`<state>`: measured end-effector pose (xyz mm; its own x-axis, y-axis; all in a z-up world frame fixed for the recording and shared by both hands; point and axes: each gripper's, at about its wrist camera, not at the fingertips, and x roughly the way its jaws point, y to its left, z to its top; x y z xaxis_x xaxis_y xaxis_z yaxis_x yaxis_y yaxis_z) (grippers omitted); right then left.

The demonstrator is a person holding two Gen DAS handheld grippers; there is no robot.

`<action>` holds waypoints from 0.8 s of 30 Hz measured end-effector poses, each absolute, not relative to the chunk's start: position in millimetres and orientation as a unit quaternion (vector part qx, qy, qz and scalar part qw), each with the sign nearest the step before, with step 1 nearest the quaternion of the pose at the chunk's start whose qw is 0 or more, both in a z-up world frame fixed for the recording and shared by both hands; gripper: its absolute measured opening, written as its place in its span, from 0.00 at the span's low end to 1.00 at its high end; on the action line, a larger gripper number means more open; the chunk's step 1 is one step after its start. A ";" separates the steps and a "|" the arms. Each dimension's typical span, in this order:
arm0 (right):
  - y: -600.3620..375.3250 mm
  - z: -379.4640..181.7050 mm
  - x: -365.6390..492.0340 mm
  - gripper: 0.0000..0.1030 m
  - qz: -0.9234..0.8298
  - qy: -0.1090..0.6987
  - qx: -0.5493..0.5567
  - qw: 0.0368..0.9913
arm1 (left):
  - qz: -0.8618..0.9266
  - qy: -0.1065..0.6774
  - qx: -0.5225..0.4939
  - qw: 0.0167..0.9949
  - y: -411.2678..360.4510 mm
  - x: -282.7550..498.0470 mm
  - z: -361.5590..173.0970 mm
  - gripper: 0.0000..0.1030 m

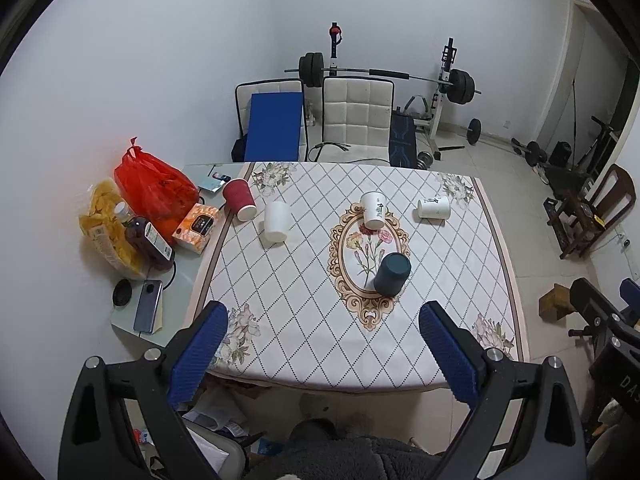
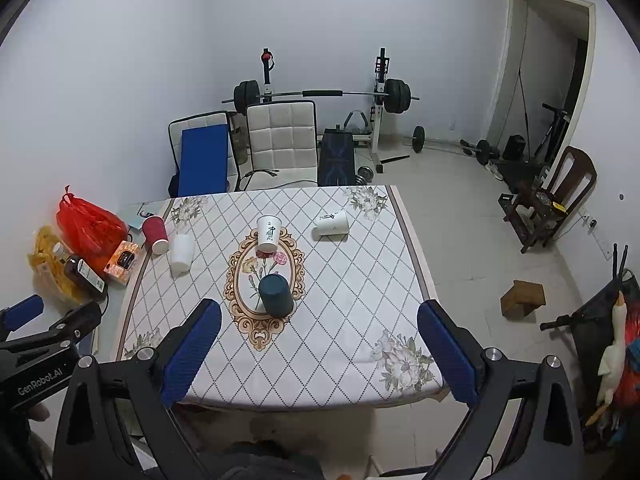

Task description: Flip cup upside down

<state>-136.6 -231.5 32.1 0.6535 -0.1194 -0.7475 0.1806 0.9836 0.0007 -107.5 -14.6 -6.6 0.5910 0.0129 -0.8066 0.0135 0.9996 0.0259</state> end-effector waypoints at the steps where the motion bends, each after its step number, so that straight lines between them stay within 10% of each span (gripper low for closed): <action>1: -230.5 31.8 -135.9 0.98 -0.082 0.408 0.036 0.909 | 0.001 0.452 0.015 0.892 -14.4 -107.5 -6.6 1.00; 24: -218.7 25.9 -132.2 0.98 -0.055 0.416 0.030 0.907 | 0.008 0.443 0.029 0.896 -10.5 -112.2 0.3 1.00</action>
